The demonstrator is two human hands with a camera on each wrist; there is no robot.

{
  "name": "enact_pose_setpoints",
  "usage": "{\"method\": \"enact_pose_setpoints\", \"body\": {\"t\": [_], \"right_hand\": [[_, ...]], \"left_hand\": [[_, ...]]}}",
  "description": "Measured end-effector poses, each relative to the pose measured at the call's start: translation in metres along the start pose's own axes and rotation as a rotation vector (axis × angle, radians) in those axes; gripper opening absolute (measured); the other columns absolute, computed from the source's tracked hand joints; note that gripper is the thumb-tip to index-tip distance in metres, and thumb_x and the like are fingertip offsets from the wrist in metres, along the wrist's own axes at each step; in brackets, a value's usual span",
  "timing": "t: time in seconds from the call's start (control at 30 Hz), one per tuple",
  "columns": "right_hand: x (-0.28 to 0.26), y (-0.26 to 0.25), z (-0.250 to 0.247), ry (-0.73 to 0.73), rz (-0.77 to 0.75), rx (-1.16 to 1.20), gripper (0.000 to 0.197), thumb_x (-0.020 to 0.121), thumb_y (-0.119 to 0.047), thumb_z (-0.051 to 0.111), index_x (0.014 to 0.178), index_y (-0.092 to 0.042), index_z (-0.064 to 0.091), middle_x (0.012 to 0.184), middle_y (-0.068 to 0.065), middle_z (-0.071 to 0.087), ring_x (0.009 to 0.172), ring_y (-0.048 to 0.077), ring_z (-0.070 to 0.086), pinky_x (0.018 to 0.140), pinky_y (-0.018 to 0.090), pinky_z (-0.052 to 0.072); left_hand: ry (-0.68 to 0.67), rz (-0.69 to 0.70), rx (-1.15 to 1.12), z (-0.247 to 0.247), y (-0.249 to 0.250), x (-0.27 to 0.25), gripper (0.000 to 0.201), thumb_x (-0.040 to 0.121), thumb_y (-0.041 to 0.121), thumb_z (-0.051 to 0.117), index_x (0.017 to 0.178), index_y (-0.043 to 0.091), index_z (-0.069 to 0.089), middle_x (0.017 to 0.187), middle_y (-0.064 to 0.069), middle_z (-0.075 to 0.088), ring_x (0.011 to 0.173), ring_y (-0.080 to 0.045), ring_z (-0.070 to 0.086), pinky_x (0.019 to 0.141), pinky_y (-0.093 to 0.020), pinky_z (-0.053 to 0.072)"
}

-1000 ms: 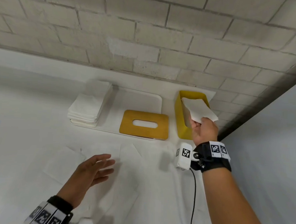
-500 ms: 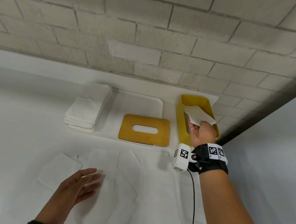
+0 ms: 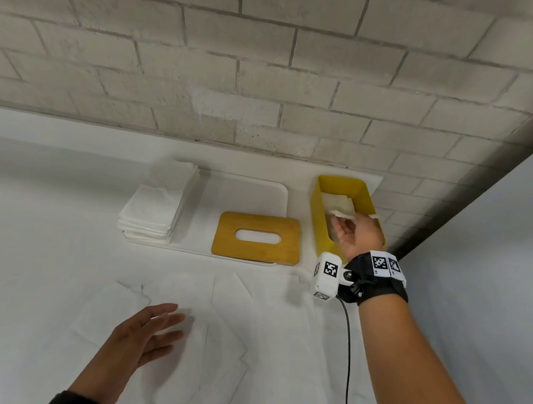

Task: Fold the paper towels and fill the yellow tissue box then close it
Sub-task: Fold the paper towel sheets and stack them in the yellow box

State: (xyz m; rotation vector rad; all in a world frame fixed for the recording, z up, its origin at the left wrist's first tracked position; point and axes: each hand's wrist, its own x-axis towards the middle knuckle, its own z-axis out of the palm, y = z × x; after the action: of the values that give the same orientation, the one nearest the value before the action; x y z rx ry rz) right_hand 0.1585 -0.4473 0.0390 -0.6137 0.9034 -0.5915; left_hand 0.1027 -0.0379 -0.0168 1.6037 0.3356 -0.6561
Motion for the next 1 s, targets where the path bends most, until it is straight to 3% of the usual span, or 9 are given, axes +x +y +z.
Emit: {"method": "enact_pose_setpoints", "body": {"t": [0.13, 0.3, 0.43, 0.53, 0.6, 0.73, 0.8, 0.9, 1.0], "right_hand": [[-0.026, -0.008, -0.017, -0.043, -0.021, 0.002, 0.039, 0.101, -0.001, 0.051, 0.139, -0.002, 0.046, 0.131, 0.023, 0.051, 0.095, 0.036, 0.068, 0.081, 0.043, 0.062], [-0.068, 0.005, -0.067, -0.105, -0.110, -0.185, 0.027, 0.101, -0.005, 0.052, 0.128, -0.011, 0.054, 0.106, 0.010, 0.066, 0.085, 0.022, 0.071, 0.074, 0.031, 0.059], [-0.084, 0.041, -0.112, -0.186, -0.098, -0.708, 0.016, 0.098, -0.008, 0.058, 0.109, -0.018, 0.064, 0.102, 0.012, 0.071, 0.080, 0.022, 0.069, 0.074, 0.034, 0.057], [-0.091, 0.069, -0.133, -0.312, -0.175, -1.395, 0.025, 0.094, -0.023, 0.066, 0.119, -0.024, 0.061, 0.111, 0.005, 0.069, 0.095, 0.020, 0.066, 0.091, 0.035, 0.051], [-0.097, 0.083, -0.136, -0.319, -0.247, -1.605, 0.044, 0.092, -0.030, 0.069, 0.132, -0.021, 0.055, 0.120, 0.005, 0.062, 0.108, 0.022, 0.062, 0.095, 0.030, 0.044], [-0.106, 0.101, -0.133, -0.305, -0.297, -1.738, 0.063, 0.087, -0.028, 0.073, 0.142, -0.017, 0.044, 0.134, 0.013, 0.048, 0.127, 0.032, 0.049, 0.100, 0.037, 0.044], [-0.108, 0.103, -0.130, -0.302, -0.301, -1.740, 0.062, 0.087, -0.023, 0.072, 0.142, -0.016, 0.043, 0.132, 0.014, 0.053, 0.126, 0.032, 0.051, 0.099, 0.037, 0.045], [-0.109, 0.103, -0.129, -0.311, -0.336, -1.652, 0.059, 0.087, -0.016, 0.071, 0.139, -0.017, 0.045, 0.107, 0.008, 0.067, 0.108, 0.030, 0.062, 0.087, 0.033, 0.049], [-0.116, 0.097, -0.131, -0.303, -0.294, -1.464, 0.053, 0.088, -0.017, 0.071, 0.135, -0.025, 0.048, 0.085, -0.001, 0.065, 0.088, 0.021, 0.063, 0.079, 0.028, 0.046]], "left_hand": [[-0.003, 0.043, 0.007, -0.004, 0.001, -0.005, 0.025, 0.105, 0.016, 0.052, 0.122, 0.015, 0.070, 0.117, -0.005, 0.077, 0.105, -0.028, 0.075, 0.100, -0.049, 0.051], [-0.037, 0.066, 0.030, -0.003, -0.005, -0.014, 0.025, 0.105, 0.018, 0.051, 0.123, 0.015, 0.069, 0.118, -0.005, 0.077, 0.107, -0.028, 0.074, 0.103, -0.051, 0.051], [-0.073, 0.047, 0.087, 0.003, -0.013, -0.025, 0.024, 0.104, 0.018, 0.053, 0.121, 0.017, 0.070, 0.114, -0.003, 0.078, 0.104, -0.025, 0.075, 0.101, -0.046, 0.053], [-0.092, 0.039, 0.122, 0.007, -0.017, -0.031, 0.023, 0.104, 0.019, 0.054, 0.120, 0.019, 0.070, 0.113, -0.001, 0.078, 0.102, -0.022, 0.075, 0.100, -0.044, 0.054], [-0.101, 0.046, 0.137, 0.008, -0.019, -0.034, 0.023, 0.104, 0.020, 0.054, 0.121, 0.019, 0.070, 0.113, 0.000, 0.078, 0.102, -0.020, 0.075, 0.099, -0.043, 0.055], [-0.123, 0.074, 0.157, 0.009, -0.022, -0.034, 0.022, 0.104, 0.021, 0.054, 0.121, 0.021, 0.069, 0.112, 0.002, 0.078, 0.102, -0.018, 0.075, 0.097, -0.041, 0.056], [-0.133, 0.090, 0.168, 0.009, -0.022, -0.034, 0.022, 0.104, 0.021, 0.054, 0.120, 0.022, 0.069, 0.111, 0.003, 0.078, 0.101, -0.016, 0.075, 0.095, -0.039, 0.056], [-0.150, 0.110, 0.187, 0.010, -0.021, -0.034, 0.021, 0.105, 0.022, 0.054, 0.119, 0.025, 0.069, 0.111, 0.006, 0.078, 0.101, -0.015, 0.075, 0.093, -0.037, 0.057], [-0.178, 0.139, 0.206, 0.013, -0.018, -0.034, 0.021, 0.105, 0.024, 0.054, 0.119, 0.027, 0.069, 0.111, 0.008, 0.078, 0.101, -0.012, 0.075, 0.095, -0.038, 0.057]]}}
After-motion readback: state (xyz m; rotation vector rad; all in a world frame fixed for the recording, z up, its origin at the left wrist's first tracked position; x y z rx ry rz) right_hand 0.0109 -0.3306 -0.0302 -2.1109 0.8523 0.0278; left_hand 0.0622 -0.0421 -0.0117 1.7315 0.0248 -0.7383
